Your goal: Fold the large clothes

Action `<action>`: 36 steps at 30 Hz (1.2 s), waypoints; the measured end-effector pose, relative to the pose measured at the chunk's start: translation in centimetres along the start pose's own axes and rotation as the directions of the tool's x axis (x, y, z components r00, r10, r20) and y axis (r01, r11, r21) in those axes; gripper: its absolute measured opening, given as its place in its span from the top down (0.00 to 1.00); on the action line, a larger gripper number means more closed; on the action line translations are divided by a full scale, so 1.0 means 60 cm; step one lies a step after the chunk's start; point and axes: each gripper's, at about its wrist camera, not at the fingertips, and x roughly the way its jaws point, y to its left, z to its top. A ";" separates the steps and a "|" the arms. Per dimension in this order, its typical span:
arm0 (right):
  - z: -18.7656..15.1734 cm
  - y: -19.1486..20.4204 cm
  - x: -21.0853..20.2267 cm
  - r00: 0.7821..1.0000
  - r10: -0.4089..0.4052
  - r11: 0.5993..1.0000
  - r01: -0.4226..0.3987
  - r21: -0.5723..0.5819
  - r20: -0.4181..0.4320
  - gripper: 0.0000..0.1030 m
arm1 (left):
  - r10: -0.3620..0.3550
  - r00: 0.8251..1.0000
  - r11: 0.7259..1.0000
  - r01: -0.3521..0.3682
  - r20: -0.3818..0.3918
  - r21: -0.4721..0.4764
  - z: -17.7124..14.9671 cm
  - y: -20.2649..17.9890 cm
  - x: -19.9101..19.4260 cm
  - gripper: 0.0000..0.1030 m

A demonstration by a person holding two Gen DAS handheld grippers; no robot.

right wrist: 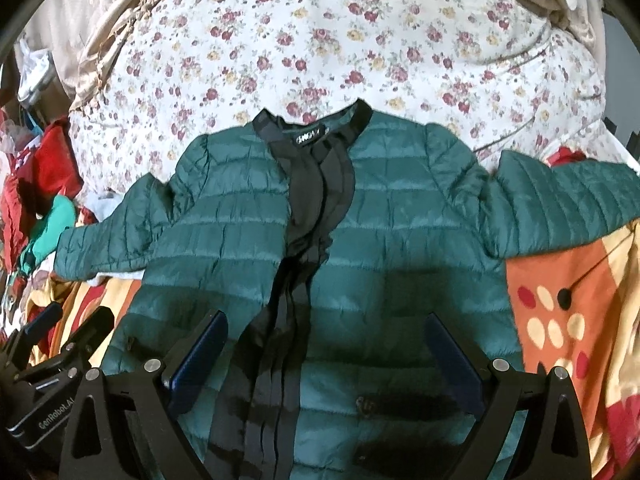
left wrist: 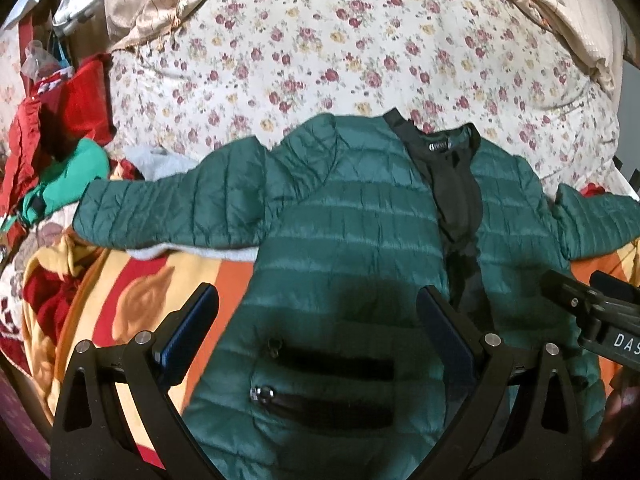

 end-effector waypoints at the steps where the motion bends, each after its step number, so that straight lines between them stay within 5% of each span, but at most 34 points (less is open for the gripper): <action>1: 0.005 -0.001 -0.001 1.000 -0.003 1.000 0.003 -0.001 0.005 0.05 | 0.001 1.000 1.000 -0.001 0.004 0.002 0.005 -0.001 0.001 0.03; 18: 0.074 0.005 0.012 0.998 -0.034 0.999 0.034 -0.011 0.048 0.05 | -0.027 1.000 1.000 0.027 0.008 -0.007 0.079 -0.019 0.031 0.03; 36: 0.075 0.008 0.061 0.999 -0.040 0.999 0.040 -0.013 0.002 0.05 | -0.023 0.998 0.997 0.019 -0.059 -0.068 0.077 0.004 0.088 0.03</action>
